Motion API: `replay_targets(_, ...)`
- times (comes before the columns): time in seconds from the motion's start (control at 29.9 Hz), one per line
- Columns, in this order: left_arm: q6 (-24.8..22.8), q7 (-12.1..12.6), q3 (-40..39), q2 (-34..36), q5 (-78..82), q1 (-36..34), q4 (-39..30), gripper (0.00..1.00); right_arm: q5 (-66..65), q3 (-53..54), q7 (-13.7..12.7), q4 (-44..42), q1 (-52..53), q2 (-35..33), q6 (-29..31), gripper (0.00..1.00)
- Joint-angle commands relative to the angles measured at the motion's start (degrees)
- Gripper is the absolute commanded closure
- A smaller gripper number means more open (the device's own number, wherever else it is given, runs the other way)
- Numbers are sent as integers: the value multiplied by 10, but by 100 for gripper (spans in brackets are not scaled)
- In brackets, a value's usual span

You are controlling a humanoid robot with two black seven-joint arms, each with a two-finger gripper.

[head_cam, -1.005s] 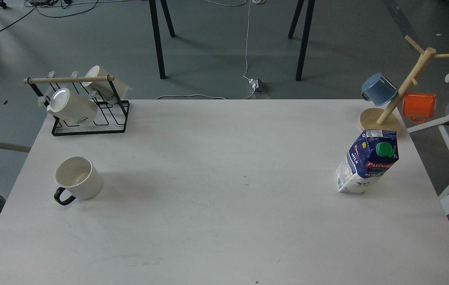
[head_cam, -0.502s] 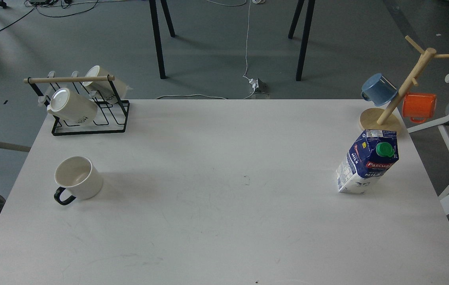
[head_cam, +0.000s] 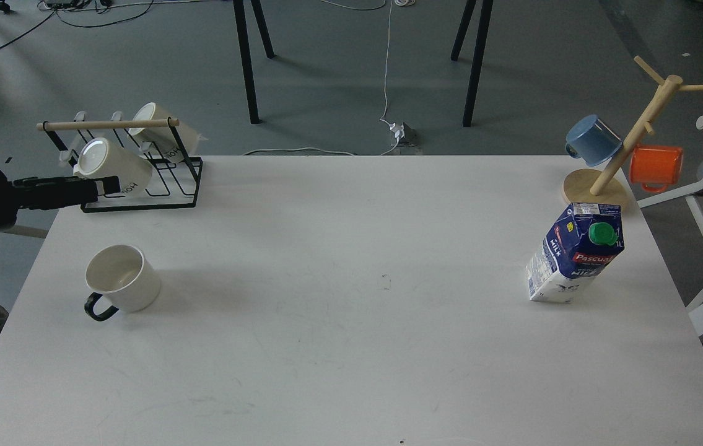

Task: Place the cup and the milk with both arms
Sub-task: 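Move the left gripper toward the white mug with black handle, then grasp the white mug rim with the left gripper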

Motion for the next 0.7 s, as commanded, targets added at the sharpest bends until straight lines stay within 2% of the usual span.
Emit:
replay_targets(0.0,0,0,43,-5,87,5,3,0,0,1,0,-1,-6,0,0,1)
replay_targets(0.2,14,0,110,-21,96,4,55,0,1,1,1,0,-12,0,0,1)
replay_targets(0.54,35,0,114,-65,96,0,119,0,1,1,1,1,-13,0,0,1)
replay_targets(0.67,63,0,115,-95,96,0,156,0,1,1,1,-1,-14,0,0,1)
